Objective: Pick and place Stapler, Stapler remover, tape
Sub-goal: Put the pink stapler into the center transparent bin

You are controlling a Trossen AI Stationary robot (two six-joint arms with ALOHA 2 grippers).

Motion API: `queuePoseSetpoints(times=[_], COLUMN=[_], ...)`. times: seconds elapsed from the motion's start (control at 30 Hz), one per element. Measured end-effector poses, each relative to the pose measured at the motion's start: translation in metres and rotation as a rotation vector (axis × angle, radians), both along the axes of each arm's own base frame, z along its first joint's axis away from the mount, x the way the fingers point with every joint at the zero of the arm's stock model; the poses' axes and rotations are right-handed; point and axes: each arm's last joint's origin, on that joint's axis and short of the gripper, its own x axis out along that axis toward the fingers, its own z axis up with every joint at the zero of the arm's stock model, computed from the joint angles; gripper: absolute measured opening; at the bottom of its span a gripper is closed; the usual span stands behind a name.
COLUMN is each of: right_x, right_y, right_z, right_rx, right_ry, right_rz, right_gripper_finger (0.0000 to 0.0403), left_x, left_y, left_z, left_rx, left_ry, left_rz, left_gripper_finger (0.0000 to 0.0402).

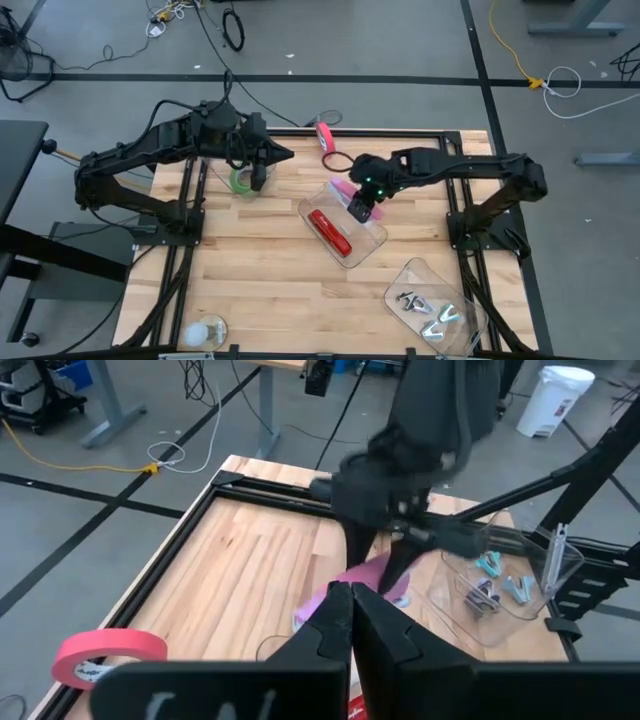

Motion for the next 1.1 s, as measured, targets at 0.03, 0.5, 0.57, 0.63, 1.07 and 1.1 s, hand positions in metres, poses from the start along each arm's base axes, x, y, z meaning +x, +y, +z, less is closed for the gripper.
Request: queuePoseSetpoints(times=[0.03,0.5,0.57,0.63,1.07,1.1], right_x=[0.003,0.042,0.045,0.048,0.056,0.057], right_y=[0.001,0.002,0.002,0.002,0.002,0.002], right_z=[-0.003,-0.071,-0.079,-0.085,-0.106,-0.106], right_rx=[0.003,0.026,0.028,0.030,0.031,0.031], right_ry=[0.010,0.242,0.268,0.284,0.338,0.333], right_rz=[0.007,0.018,0.019,0.019,0.021,0.021], right_gripper_finger=[0.0155,0.0155,0.0155,0.0155,0.0156,0.0158], left_x=[0.000,0.000,0.000,0.000,0.000,0.000], left_y=[0.000,0.000,0.000,0.000,0.000,0.000], left_z=[0.000,0.000,0.000,0.000,0.000,0.000], left_rx=[0.000,-0.007,-0.007,-0.007,-0.007,-0.007], left_ry=[0.000,-0.001,-0.001,-0.001,-0.001,-0.001], left_rz=[0.000,0.001,0.001,0.001,0.001,0.002], left_gripper_finger=[0.0009,0.0009,0.0006,0.0004,0.0006,0.0005])
